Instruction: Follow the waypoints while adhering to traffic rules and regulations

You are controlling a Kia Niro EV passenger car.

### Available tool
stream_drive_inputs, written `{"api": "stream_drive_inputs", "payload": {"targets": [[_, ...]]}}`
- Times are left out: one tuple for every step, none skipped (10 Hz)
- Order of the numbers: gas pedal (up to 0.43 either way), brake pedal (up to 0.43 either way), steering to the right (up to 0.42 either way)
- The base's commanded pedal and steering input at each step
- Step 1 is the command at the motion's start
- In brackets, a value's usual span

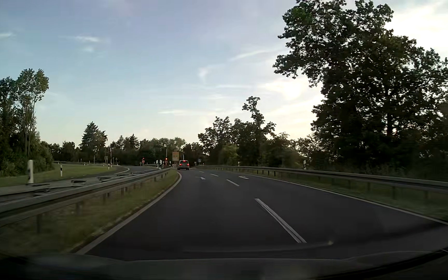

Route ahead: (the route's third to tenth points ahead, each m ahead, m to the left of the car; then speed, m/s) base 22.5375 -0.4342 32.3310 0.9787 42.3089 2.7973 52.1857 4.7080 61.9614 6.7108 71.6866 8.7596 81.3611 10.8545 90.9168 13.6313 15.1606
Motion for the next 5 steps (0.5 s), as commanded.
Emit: {"api": "stream_drive_inputs", "payload": {"targets": [[0.0,0.0,-0.024],[0.0,0.0,-0.019],[0.0,0.0,-0.018],[0.0,0.0,-0.02],[0.0,0.0,-0.023]]}}
